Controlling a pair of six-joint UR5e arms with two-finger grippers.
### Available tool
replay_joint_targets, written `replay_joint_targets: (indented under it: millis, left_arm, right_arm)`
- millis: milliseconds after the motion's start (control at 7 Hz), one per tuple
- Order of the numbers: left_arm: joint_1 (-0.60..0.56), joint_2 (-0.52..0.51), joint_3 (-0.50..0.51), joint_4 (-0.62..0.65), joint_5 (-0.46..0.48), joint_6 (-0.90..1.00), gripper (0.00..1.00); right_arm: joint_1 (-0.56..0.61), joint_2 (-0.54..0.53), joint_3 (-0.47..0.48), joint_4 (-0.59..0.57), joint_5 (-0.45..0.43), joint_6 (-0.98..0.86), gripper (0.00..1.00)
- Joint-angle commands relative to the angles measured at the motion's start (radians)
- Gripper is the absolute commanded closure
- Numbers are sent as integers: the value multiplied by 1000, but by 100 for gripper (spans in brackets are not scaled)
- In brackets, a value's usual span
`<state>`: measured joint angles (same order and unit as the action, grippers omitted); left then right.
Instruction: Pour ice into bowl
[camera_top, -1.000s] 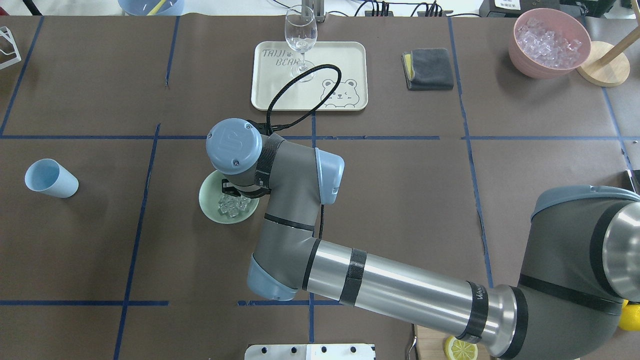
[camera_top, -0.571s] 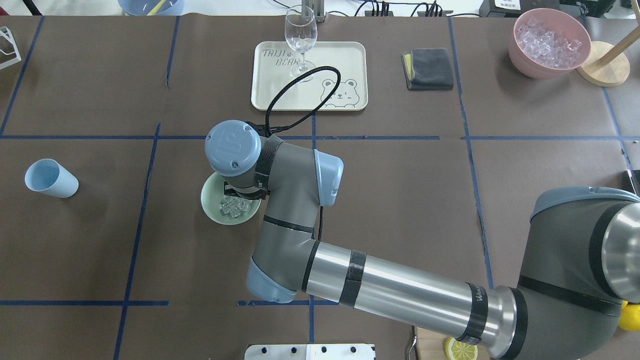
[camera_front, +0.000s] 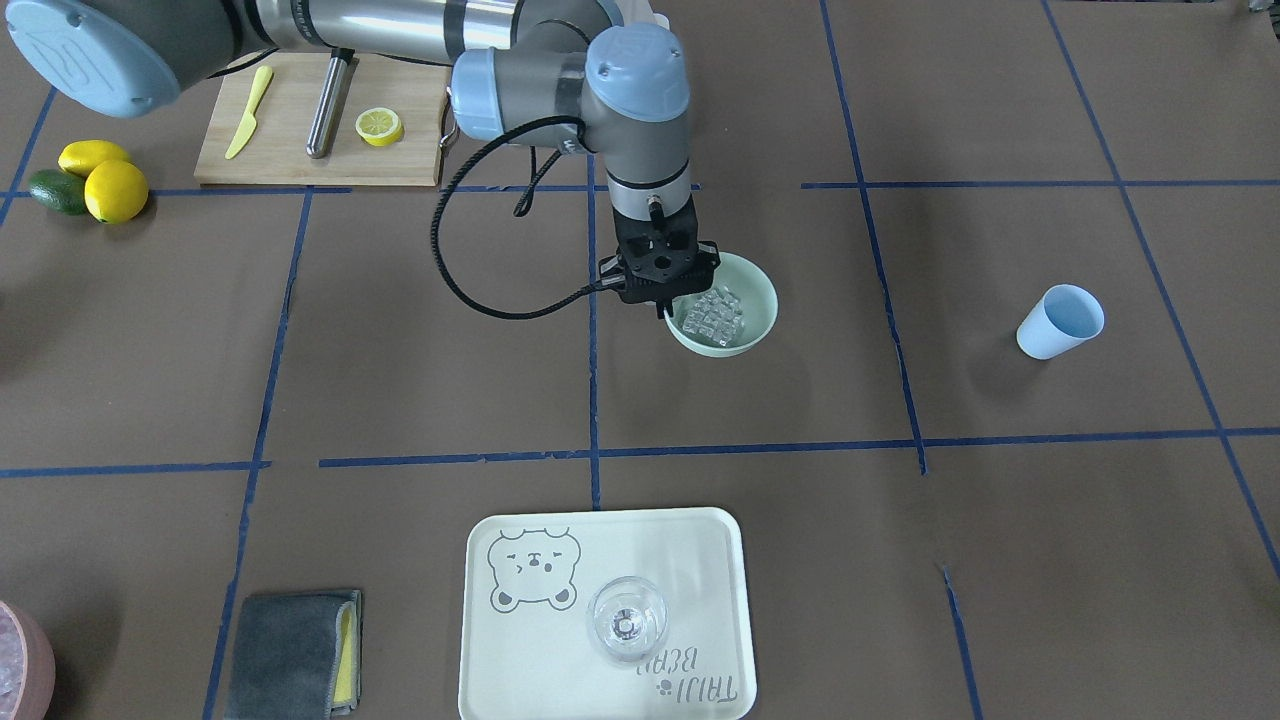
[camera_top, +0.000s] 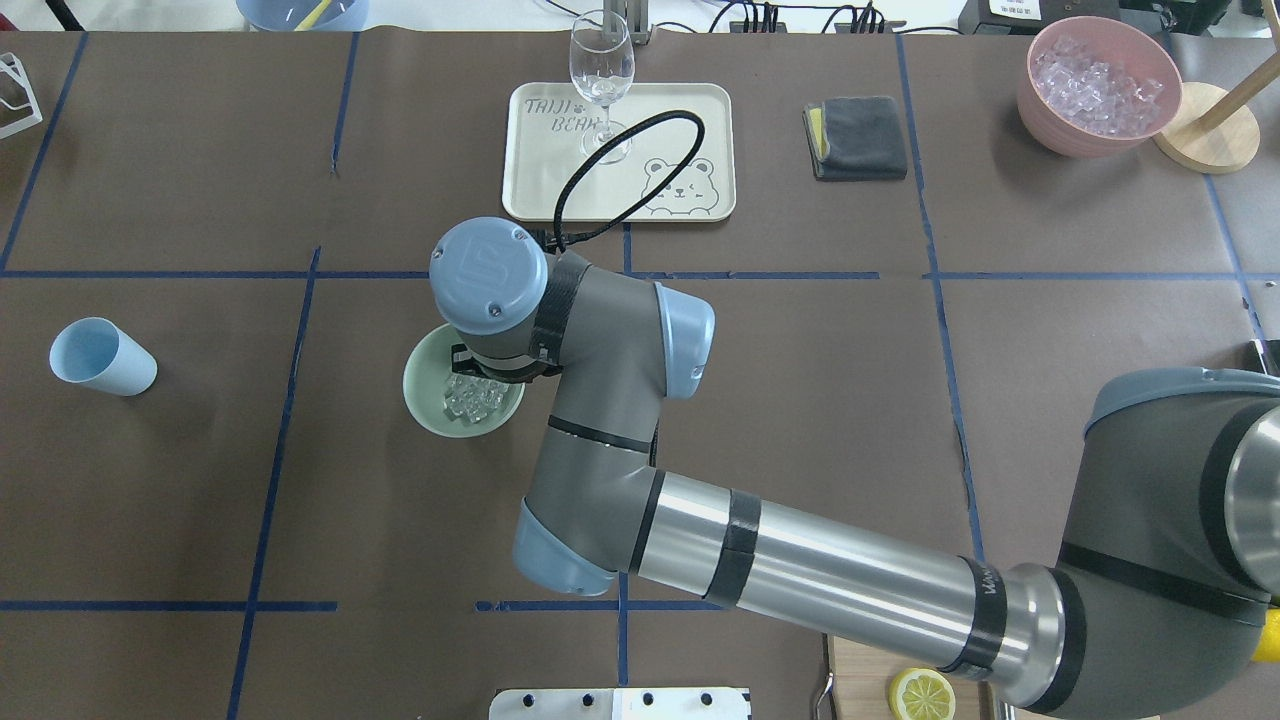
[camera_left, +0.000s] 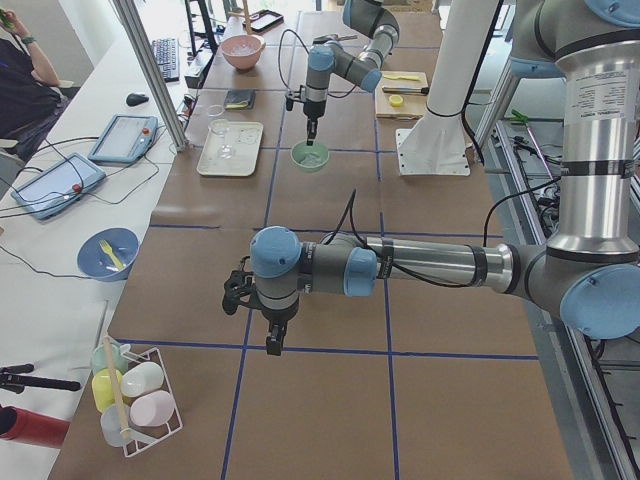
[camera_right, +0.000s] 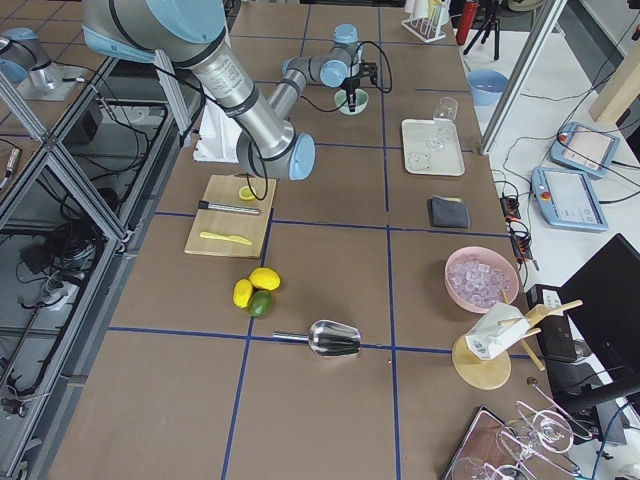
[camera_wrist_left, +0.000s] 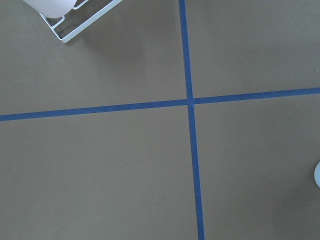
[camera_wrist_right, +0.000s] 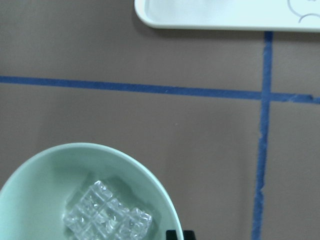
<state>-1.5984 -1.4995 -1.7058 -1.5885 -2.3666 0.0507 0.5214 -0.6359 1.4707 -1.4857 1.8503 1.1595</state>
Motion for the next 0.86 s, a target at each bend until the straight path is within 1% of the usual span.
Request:
replay_joint_targets:
  millis: [0,143,286,429,571,714]
  left_arm:
    - [0,4,-6,1,-13,1,0]
    - [0,4,-6,1,-13,1,0]
    - [0,4,-6,1,-13,1,0]
    - [0,4,-6,1,-13,1,0]
    - [0,4,-6,1,-13,1,0]
    - [0,4,-8,1,-13,1,0]
  right_arm:
    - [160,-201,220,1,177,-157,100]
    - [226,-311,294,7,235,-252,100]
    - [277,-414,344,8,269,-338,100]
    - [332,-504,368,10,314,-409,100]
    - [380,-621,373,84,335,-511,100]
    - [431,-742,366,195,377,-567,100]
